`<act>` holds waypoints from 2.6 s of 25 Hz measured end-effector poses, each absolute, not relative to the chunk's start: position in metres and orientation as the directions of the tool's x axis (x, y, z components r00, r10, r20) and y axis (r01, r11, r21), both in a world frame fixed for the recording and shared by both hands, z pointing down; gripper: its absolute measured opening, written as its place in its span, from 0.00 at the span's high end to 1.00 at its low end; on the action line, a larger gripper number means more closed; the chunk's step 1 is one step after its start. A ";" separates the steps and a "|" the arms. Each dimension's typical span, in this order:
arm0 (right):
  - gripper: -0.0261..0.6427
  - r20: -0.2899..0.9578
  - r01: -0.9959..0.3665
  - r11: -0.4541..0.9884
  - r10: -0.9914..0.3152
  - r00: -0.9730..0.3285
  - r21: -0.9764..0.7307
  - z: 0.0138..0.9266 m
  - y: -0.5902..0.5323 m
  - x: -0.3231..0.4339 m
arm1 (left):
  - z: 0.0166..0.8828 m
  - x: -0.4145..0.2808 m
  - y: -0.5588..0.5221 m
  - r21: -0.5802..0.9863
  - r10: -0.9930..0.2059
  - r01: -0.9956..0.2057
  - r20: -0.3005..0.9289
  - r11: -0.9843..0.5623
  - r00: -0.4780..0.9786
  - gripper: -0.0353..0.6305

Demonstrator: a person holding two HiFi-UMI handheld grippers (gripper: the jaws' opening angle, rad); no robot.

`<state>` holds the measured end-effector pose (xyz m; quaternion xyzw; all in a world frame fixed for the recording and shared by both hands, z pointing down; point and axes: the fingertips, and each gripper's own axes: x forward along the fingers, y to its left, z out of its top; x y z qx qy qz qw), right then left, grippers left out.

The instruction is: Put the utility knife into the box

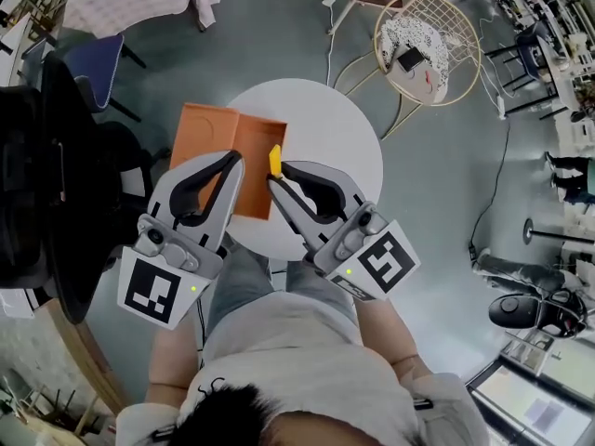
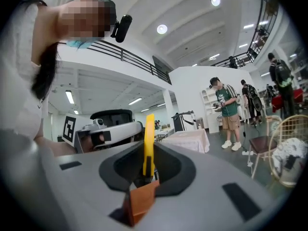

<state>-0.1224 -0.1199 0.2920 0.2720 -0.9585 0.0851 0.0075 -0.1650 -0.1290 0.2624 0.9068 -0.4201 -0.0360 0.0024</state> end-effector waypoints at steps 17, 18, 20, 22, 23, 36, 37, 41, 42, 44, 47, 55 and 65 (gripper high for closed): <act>0.86 0.319 -0.640 0.747 -0.572 -0.756 -0.177 0.405 -0.142 -0.148 | 0.284 -0.191 -0.131 0.059 -0.705 -0.703 -0.040 -0.709 0.708 0.93; 0.86 0.338 -0.646 0.742 -0.571 -0.749 -0.180 0.414 -0.144 -0.149 | 0.284 -0.192 -0.132 0.060 -0.704 -0.702 -0.041 -0.710 0.709 0.93; 0.86 0.380 -0.659 0.731 -0.566 -0.732 -0.179 0.430 -0.147 -0.150 | 0.285 -0.194 -0.135 0.060 -0.703 -0.700 -0.041 -0.711 0.710 0.93; 0.86 0.423 -0.669 0.722 -0.559 -0.714 -0.176 0.446 -0.149 -0.151 | 0.285 -0.197 -0.138 0.060 -0.700 -0.697 -0.039 -0.714 0.713 0.93; 0.86 0.442 -0.674 0.718 -0.554 -0.705 -0.174 0.455 -0.150 -0.152 | 0.285 -0.198 -0.139 0.061 -0.698 -0.695 -0.039 -0.716 0.715 0.93; 0.86 0.661 -0.715 0.685 -0.475 -0.581 -0.137 0.534 -0.151 -0.155 | 0.297 -0.209 -0.155 0.087 -0.678 -0.673 -0.044 -0.734 0.734 0.93; 0.86 0.677 -0.718 0.684 -0.468 -0.568 -0.129 0.537 -0.152 -0.156 | 0.299 -0.211 -0.156 0.091 -0.678 -0.673 -0.042 -0.734 0.734 0.93; 0.86 0.742 -0.728 0.676 -0.433 -0.512 -0.108 0.559 -0.152 -0.156 | 0.308 -0.215 -0.160 0.095 -0.677 -0.672 -0.030 -0.734 0.735 0.93; 0.86 0.756 -0.730 0.675 -0.423 -0.500 -0.105 0.566 -0.150 -0.155 | 0.309 -0.216 -0.160 0.095 -0.677 -0.672 -0.029 -0.734 0.735 0.93; 0.86 0.783 -0.726 0.681 -0.401 -0.476 -0.093 0.576 -0.148 -0.154 | 0.312 -0.215 -0.162 0.098 -0.678 -0.673 -0.027 -0.733 0.735 0.93; 0.86 0.823 -0.705 0.707 -0.366 -0.434 -0.058 0.587 -0.146 -0.155 | 0.316 -0.216 -0.164 0.101 -0.679 -0.674 -0.022 -0.732 0.734 0.93; 0.86 0.918 -0.636 0.770 -0.288 -0.271 0.054 0.605 -0.143 -0.158 | 0.319 -0.220 -0.168 0.108 -0.686 -0.681 -0.013 -0.724 0.727 0.93; 0.86 0.972 -0.494 0.862 -0.201 -0.118 0.118 0.635 -0.132 -0.157 | 0.325 -0.226 -0.170 0.117 -0.702 -0.698 0.004 -0.707 0.712 0.93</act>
